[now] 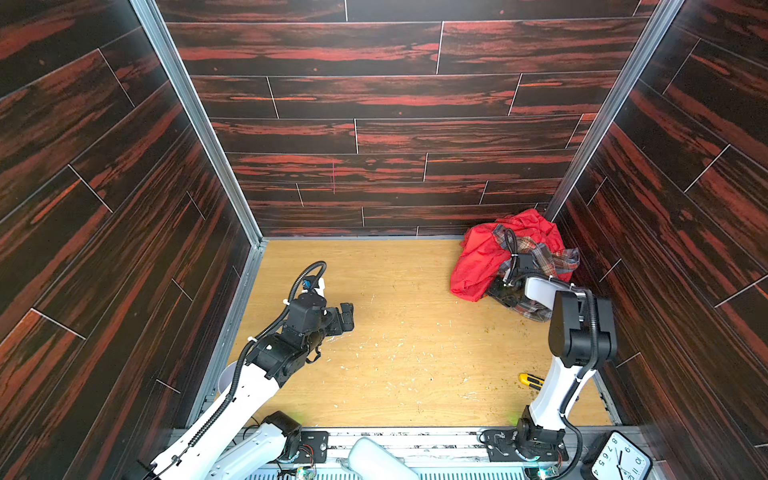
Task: Pick out a specific cloth from the pile
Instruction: 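Lower the right gripper into the pile and grasp the buffalo-check shirt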
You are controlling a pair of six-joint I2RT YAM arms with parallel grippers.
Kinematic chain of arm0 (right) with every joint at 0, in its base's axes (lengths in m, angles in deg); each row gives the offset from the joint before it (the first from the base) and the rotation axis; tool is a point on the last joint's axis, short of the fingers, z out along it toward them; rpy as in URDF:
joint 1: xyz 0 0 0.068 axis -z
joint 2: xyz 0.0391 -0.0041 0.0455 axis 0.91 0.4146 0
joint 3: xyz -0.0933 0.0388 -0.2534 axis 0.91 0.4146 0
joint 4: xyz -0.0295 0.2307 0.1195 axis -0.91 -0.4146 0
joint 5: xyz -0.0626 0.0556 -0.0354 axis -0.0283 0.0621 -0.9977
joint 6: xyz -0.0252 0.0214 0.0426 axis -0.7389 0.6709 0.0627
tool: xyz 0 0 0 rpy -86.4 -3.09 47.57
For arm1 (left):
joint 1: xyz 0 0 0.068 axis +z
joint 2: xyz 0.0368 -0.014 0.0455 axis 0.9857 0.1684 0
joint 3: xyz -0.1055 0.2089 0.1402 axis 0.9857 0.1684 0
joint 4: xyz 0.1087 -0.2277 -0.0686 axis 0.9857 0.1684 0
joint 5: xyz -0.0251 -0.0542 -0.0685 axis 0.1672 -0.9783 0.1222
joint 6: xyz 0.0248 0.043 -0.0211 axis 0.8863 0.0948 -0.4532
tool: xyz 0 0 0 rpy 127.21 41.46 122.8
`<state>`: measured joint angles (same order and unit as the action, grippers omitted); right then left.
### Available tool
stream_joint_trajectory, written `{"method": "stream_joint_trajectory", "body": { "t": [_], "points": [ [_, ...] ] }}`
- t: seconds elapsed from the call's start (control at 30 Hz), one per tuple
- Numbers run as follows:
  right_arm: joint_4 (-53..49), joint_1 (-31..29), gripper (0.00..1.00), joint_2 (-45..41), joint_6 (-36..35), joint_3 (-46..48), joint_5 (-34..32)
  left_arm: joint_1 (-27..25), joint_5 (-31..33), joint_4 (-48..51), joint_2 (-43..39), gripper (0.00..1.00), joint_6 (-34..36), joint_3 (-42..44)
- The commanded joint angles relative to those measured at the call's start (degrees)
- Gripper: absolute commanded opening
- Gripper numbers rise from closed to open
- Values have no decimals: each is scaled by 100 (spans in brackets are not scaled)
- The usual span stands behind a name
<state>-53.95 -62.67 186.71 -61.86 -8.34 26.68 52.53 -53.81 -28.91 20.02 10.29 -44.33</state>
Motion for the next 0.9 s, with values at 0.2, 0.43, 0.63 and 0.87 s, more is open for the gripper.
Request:
{"method": "stream_joint_trajectory", "body": {
  "t": [0.2, 0.43, 0.63, 0.87],
  "points": [
    [-199, -209, 47, 707, -293, -913, 151, -27, 100, 10, -20, 99, -111, 23],
    [-738, -361, 41, 1278, -376, -1833, 183, -25, 162, -8, -24, 99, -96, 62],
    [-1072, -484, 13, 1645, -401, -2290, 31, -21, 154, -8, -46, 99, -109, 107],
    [-698, -503, 0, 1018, -566, -1880, 155, -25, 217, -6, -50, 99, -81, 177]
  ]
}}
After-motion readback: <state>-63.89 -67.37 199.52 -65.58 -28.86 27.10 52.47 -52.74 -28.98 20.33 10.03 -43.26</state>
